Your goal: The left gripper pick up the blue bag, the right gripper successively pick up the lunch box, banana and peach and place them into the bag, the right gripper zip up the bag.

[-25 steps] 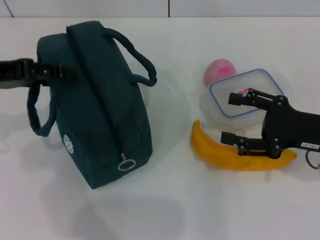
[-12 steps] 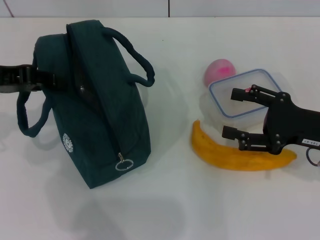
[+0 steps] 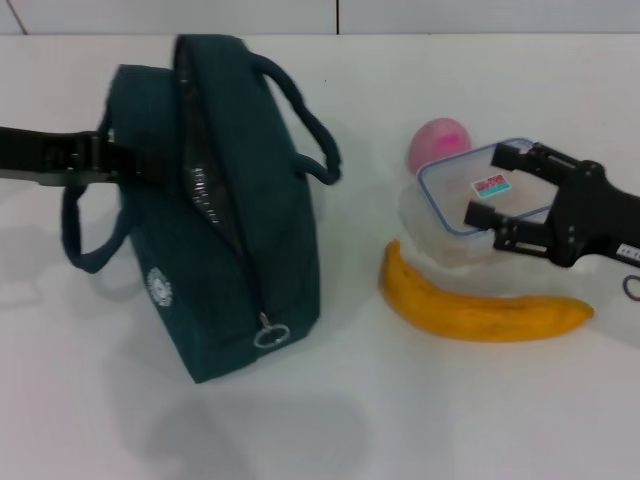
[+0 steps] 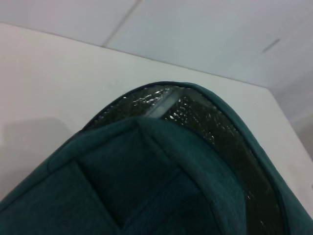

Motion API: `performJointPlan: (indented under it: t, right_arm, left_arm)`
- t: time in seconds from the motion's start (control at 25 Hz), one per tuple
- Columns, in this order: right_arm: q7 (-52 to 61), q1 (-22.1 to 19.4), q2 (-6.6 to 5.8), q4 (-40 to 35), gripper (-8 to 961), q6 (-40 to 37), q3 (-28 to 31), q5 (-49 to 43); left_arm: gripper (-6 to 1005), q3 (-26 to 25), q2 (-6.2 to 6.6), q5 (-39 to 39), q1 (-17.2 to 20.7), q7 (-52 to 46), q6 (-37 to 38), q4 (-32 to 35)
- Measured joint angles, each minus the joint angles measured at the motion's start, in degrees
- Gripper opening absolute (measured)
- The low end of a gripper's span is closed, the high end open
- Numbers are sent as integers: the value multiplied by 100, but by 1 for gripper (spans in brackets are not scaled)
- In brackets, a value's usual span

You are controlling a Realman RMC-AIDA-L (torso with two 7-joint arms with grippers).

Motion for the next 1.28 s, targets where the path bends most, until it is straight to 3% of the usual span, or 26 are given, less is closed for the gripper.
performJointPlan:
  t: [0.12, 0.32, 0.52, 1.28]
  right_arm:
    - [253, -62, -6, 6, 842, 277, 135, 27]
    - [918, -205, 3, 43, 841, 936, 652, 39]
    - [1829, -202, -39, 390, 841, 1647, 1097, 50]
    - [2346, 324, -2, 1015, 840, 2577, 1071, 189]
  left_arm:
    - [64, 153, -55, -85, -13, 1, 0, -12]
    - [64, 188, -165, -111, -26, 7, 3, -22]
    - [65, 198, -176, -115, -37, -24, 6, -23]
    - [66, 238, -127, -113, -149, 56, 8, -155]
